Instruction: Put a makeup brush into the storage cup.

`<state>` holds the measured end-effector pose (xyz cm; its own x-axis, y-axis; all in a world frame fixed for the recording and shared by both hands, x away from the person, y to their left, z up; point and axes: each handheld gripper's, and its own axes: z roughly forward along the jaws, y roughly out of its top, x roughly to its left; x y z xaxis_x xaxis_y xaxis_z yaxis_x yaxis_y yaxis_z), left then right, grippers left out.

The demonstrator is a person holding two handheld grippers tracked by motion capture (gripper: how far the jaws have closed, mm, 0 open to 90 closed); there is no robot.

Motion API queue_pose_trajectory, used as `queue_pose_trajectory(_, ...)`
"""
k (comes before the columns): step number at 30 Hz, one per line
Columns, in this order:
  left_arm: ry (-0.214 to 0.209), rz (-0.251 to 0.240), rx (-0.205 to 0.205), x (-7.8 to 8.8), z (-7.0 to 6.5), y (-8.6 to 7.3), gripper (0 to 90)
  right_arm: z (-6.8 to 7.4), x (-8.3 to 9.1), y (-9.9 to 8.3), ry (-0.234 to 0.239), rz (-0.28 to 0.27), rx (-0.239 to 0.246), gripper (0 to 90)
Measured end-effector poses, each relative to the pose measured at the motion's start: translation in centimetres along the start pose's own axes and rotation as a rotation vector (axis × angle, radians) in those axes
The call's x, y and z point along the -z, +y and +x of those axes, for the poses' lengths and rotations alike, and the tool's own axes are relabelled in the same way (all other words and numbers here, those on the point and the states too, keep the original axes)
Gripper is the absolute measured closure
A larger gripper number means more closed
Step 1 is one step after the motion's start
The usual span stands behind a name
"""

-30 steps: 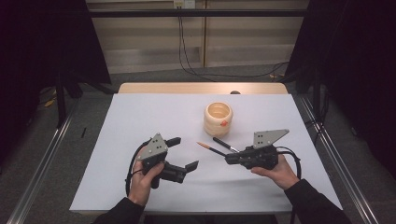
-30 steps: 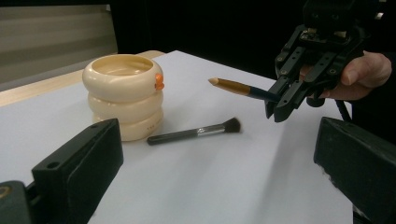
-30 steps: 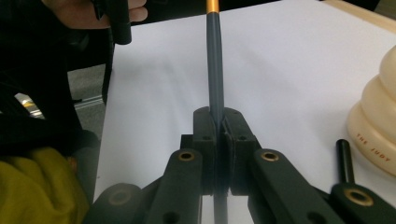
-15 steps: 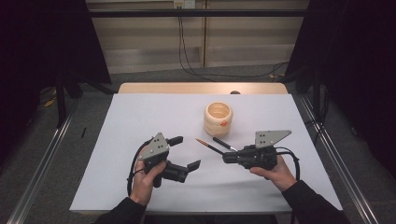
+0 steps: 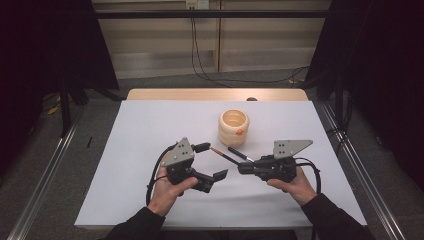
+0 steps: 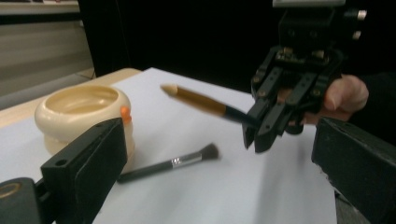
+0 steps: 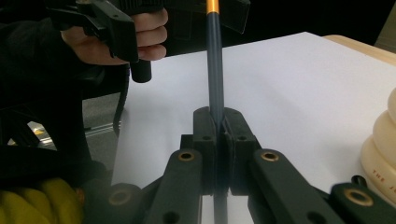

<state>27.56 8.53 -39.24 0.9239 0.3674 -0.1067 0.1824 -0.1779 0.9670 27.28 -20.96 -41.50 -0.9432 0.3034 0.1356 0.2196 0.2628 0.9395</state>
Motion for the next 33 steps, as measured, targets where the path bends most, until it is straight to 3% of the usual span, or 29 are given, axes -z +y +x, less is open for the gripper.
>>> queue_pose_trajectory(5,-0.019,-0.003,-0.019,-0.3,-0.4,0.2,6.1,0.0,0.2,0.1,-0.005,-0.008,0.004,85.4)
queue_pose_trajectory(10,-0.007,-0.002,-0.031,-0.3,-0.7,0.3,13.8,0.1,0.1,0.1,-0.001,-0.006,0.014,85.4)
queue_pose_trajectory(13,-0.001,-0.003,-0.029,0.0,-0.7,0.4,30.8,0.1,0.0,0.2,0.004,-0.009,0.013,85.4)
queue_pose_trajectory(15,0.002,-0.007,-0.011,0.0,-0.6,0.5,33.4,0.1,-0.1,0.2,0.010,-0.009,0.017,85.4)
queue_pose_trajectory(19,-0.026,-0.019,0.008,0.3,-0.3,0.6,48.9,0.2,-0.2,0.2,0.010,-0.005,0.026,85.4)
queue_pose_trajectory(26,-0.016,-0.028,0.035,0.4,-0.2,0.8,60.1,0.2,-0.3,0.1,0.017,-0.007,0.026,85.4)
queue_pose_trajectory(30,-0.035,-0.038,0.047,0.5,0.0,0.8,70.2,0.2,-0.4,0.1,0.030,-0.016,0.029,85.4)
queue_pose_trajectory(33,-0.051,-0.038,0.053,0.6,0.0,0.9,72.9,0.2,-0.4,0.0,0.034,-0.016,0.033,85.3)
